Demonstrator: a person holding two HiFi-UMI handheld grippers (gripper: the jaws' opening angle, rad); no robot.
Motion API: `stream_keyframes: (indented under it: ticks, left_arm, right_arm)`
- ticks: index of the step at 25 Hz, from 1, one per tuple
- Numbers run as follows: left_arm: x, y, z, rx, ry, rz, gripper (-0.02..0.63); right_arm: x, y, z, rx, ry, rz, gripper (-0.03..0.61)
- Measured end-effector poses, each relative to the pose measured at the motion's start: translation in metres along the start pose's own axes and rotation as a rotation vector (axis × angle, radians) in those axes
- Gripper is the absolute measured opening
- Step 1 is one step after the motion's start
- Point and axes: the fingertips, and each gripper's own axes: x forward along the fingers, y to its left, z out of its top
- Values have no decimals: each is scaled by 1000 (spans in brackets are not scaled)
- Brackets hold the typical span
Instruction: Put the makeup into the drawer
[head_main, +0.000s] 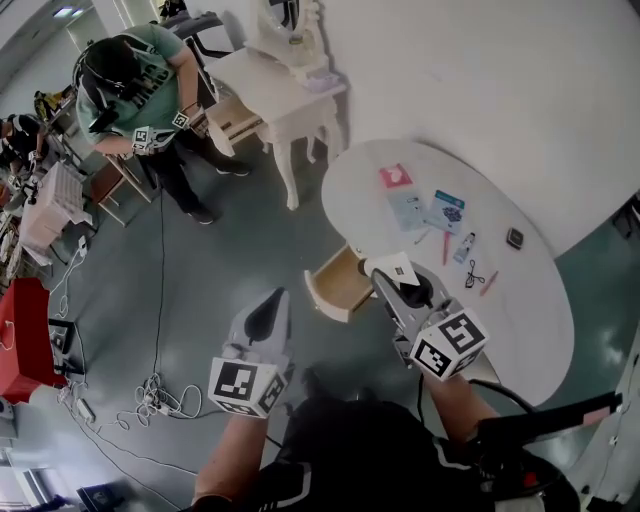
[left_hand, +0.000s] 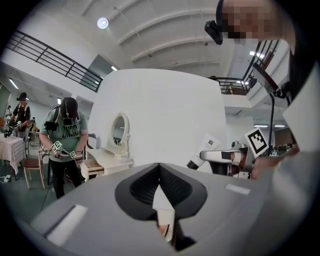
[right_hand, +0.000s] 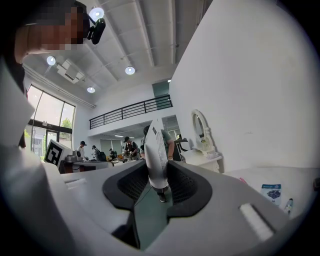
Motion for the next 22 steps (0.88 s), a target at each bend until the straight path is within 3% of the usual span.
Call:
stream_keyframes:
  ticks: [10,22]
  left_arm:
    - [21,61,-1,-34,0,-50,-2]
    - [51,103,-17,-64,43,-121,-2]
  right_arm:
    - [57,4,2,-23,20,-61,121]
    - [104,-6,-20,-42,79,-119,121]
